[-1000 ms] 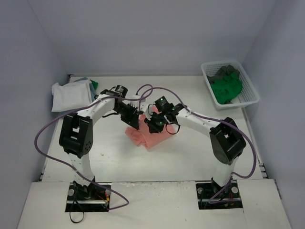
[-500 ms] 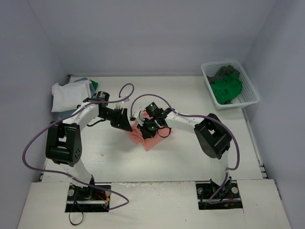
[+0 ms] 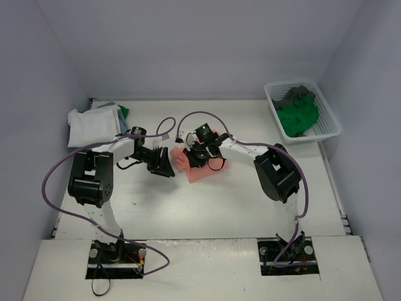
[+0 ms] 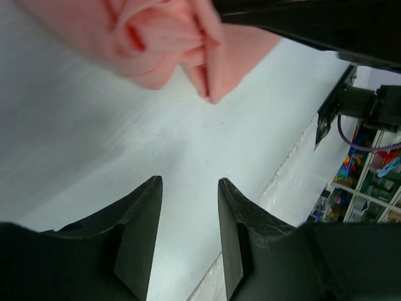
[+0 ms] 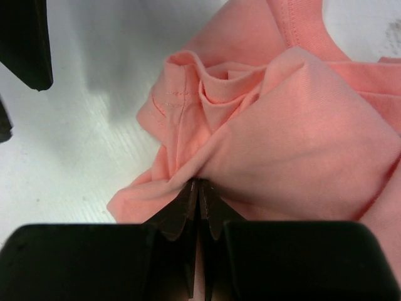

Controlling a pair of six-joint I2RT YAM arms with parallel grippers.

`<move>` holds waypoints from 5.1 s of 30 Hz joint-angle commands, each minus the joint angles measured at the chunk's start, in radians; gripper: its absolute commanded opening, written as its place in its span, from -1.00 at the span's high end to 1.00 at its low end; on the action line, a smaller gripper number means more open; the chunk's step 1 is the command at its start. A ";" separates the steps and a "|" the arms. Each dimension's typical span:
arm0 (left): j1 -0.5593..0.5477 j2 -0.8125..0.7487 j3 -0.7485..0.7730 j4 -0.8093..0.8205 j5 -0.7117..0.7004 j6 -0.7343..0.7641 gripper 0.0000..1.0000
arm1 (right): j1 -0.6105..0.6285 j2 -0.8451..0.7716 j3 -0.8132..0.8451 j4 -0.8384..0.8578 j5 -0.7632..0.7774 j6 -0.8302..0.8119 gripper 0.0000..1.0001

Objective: Fold and stack the t-shirts

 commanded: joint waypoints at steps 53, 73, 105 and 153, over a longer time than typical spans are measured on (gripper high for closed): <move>-0.226 0.432 0.124 0.639 -0.270 -0.646 -0.16 | -0.079 -0.083 0.020 0.005 -0.075 0.007 1.00; -0.238 0.414 0.190 0.604 -0.176 -0.611 1.00 | -0.191 -0.211 0.025 -0.004 -0.053 0.006 0.12; -0.036 0.278 0.089 0.554 -0.224 -0.515 1.00 | -0.564 0.063 -0.041 -0.308 -0.726 -0.059 -1.00; -0.040 0.224 0.132 0.538 -0.190 -0.511 1.00 | -0.351 0.137 0.074 -0.038 -0.672 0.274 1.00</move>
